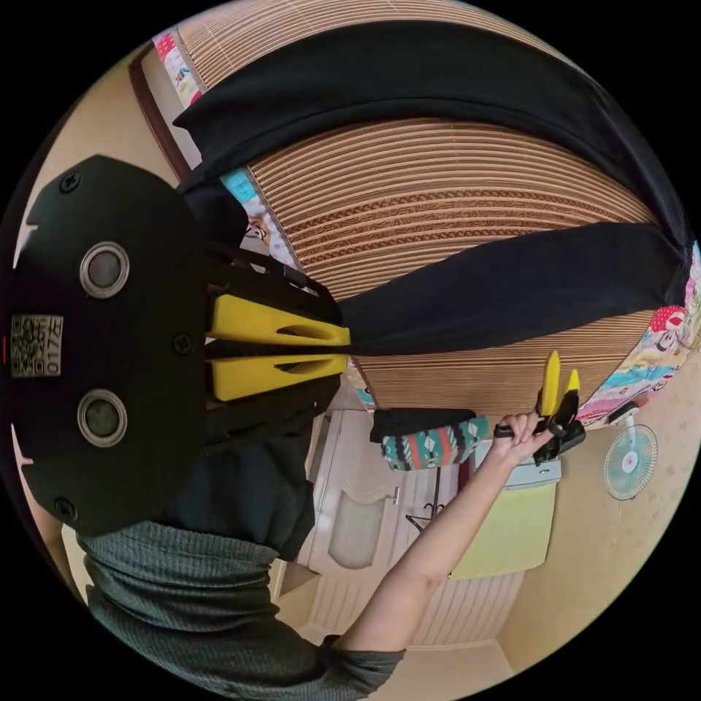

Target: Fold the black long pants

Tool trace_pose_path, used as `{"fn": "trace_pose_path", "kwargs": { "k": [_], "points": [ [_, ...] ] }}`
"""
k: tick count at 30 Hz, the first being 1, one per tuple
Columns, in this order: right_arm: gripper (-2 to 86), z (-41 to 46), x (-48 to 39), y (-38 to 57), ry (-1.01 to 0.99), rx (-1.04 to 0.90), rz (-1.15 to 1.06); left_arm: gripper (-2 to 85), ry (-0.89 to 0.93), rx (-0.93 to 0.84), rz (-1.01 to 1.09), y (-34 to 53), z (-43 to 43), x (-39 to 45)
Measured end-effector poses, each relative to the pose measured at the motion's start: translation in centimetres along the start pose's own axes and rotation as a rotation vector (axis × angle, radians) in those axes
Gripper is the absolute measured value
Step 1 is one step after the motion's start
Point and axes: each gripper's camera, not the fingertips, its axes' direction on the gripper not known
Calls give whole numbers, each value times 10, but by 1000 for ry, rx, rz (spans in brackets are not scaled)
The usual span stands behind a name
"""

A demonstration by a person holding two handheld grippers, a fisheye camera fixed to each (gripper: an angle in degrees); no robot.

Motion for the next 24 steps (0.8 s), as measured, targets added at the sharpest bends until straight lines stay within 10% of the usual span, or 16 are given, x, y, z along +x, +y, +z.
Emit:
{"fn": "trace_pose_path", "kwargs": {
  "k": [16,24],
  "points": [
    [82,9,19,-240,-144,698,237,-9,185,243,-150,81,-19,-108],
    [18,74,-148,-312,875,486,20,-9,634,353,-61,113,-27,-124]
  ]
}}
